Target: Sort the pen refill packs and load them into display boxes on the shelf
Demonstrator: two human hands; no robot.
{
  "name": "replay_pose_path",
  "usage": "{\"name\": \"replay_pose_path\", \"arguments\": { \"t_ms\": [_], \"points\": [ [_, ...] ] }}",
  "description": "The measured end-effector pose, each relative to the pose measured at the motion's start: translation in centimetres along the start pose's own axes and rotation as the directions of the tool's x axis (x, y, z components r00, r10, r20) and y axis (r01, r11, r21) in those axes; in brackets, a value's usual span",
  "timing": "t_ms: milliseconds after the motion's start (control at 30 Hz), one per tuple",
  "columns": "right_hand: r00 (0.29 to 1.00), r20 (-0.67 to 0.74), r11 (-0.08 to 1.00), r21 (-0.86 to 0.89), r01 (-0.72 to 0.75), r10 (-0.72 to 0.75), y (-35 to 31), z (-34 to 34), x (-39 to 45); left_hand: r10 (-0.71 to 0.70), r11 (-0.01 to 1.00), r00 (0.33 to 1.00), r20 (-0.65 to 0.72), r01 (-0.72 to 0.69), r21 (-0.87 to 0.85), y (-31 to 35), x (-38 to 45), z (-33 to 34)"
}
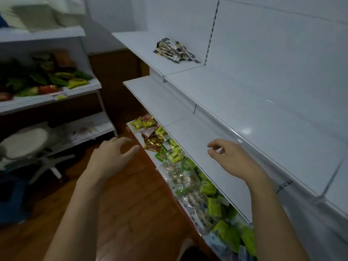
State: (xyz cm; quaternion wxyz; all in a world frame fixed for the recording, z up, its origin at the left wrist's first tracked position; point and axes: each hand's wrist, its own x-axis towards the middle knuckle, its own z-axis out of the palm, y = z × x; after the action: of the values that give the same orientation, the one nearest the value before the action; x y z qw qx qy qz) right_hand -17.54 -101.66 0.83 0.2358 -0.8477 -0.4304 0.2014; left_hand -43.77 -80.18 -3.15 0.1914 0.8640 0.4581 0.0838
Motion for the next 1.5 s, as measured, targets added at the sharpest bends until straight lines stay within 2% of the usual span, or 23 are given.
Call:
{"name": "replay_pose_path", "arguments": {
  "t_ms": [100,233,333,467,633,733,867,1067,1200,1300,1367,1500],
  "points": [
    [0.999,0.034,1.0,0.022,0.02,-0.021,-2.0,1.2,4.7,-0.037,0.999,0.999,0.039,0.037,-0.01,-1.7,3.6,0.1],
    [0.995,0.075,0.996,0.061,0.067,-0.071,-5.5,2.6,12.4,-0.051,0.99,0.998,0.03,0.055,-0.129,-1.9,9.4,-0.5],
    [0.986,0.125,0.991,0.087,0.097,-0.108,-8.7,3.0,18.2,-0.019,0.994,0.999,0.049,0.024,-0.107,-1.7,14.3,-2.1],
    [0.978,0.14,0.986,0.087,0.144,-0.155,-12.5,3.2,25.4,-0.088,0.99,0.996,-0.034,0.084,-0.11,-3.8,20.1,-4.9],
    [0.937,0.323,0.991,0.033,0.128,-0.131,-16.1,5.4,32.2,-0.167,0.977,0.962,0.217,0.191,-0.098,-9.3,25.9,-5.2],
    [0.939,0.329,0.995,0.034,0.098,-0.104,-18.5,6.7,36.9,-0.177,0.97,0.959,0.219,0.208,-0.125,-12.3,31.5,-6.5],
    [0.955,0.292,0.998,0.027,0.055,-0.061,-22.0,9.1,42.8,-0.156,0.971,0.963,0.219,0.19,-0.147,-16.5,39.8,-8.0],
    [0.917,0.397,0.999,-0.022,-0.035,0.04,-27.1,12.6,50.3,-0.046,0.985,0.905,0.422,0.111,-0.13,-20.1,49.8,-9.0],
    [0.943,0.328,0.995,0.064,-0.083,0.058,-30.0,11.4,55.9,0.039,0.975,0.91,0.413,0.057,-0.216,-20.8,56.2,-11.8],
    [0.977,0.204,0.99,0.116,-0.08,0.055,-31.3,10.9,61.0,0.098,0.975,0.954,0.284,-0.035,-0.22,-21.6,61.8,-13.4],
    [0.984,0.172,0.986,0.151,-0.071,0.045,-31.9,11.1,64.4,0.161,0.972,0.955,0.248,-0.11,-0.207,-21.8,65.4,-13.5],
    [0.98,0.195,0.977,0.202,-0.073,0.033,-32.6,10.7,70.5,0.246,0.966,0.89,0.385,-0.191,-0.175,-21.0,72.6,-15.2]
  ]
}}
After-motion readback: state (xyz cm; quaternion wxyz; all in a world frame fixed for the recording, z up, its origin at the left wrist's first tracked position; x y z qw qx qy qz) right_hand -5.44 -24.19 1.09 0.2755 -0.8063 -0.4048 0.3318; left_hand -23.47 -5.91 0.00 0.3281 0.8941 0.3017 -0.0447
